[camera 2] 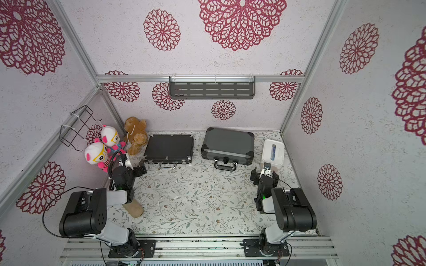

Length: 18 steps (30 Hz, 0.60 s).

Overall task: Open the poker set cases
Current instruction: Pick up the poker set case from the center of the board.

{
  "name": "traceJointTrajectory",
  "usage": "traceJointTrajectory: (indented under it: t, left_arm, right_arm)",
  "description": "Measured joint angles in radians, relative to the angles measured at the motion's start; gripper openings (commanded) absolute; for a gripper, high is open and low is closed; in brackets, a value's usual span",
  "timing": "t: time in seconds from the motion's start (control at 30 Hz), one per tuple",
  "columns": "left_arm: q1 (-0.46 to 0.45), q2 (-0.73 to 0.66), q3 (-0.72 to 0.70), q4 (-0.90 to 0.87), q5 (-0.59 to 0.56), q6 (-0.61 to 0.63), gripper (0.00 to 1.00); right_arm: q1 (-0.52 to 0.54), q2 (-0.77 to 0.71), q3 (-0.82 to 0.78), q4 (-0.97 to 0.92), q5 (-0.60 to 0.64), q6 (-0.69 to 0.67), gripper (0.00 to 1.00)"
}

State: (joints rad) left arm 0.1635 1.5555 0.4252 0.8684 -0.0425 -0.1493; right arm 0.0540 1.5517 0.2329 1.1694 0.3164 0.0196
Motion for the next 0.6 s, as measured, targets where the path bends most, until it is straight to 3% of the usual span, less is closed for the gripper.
traceJointTrajectory:
  t: [0.6]
  left_arm:
    - [-0.006, 0.0, 0.0, 0.0, -0.008, 0.004, 0.97]
  right_arm:
    - [0.0, 0.0, 0.0, 0.0, 0.0, 0.0, 0.99]
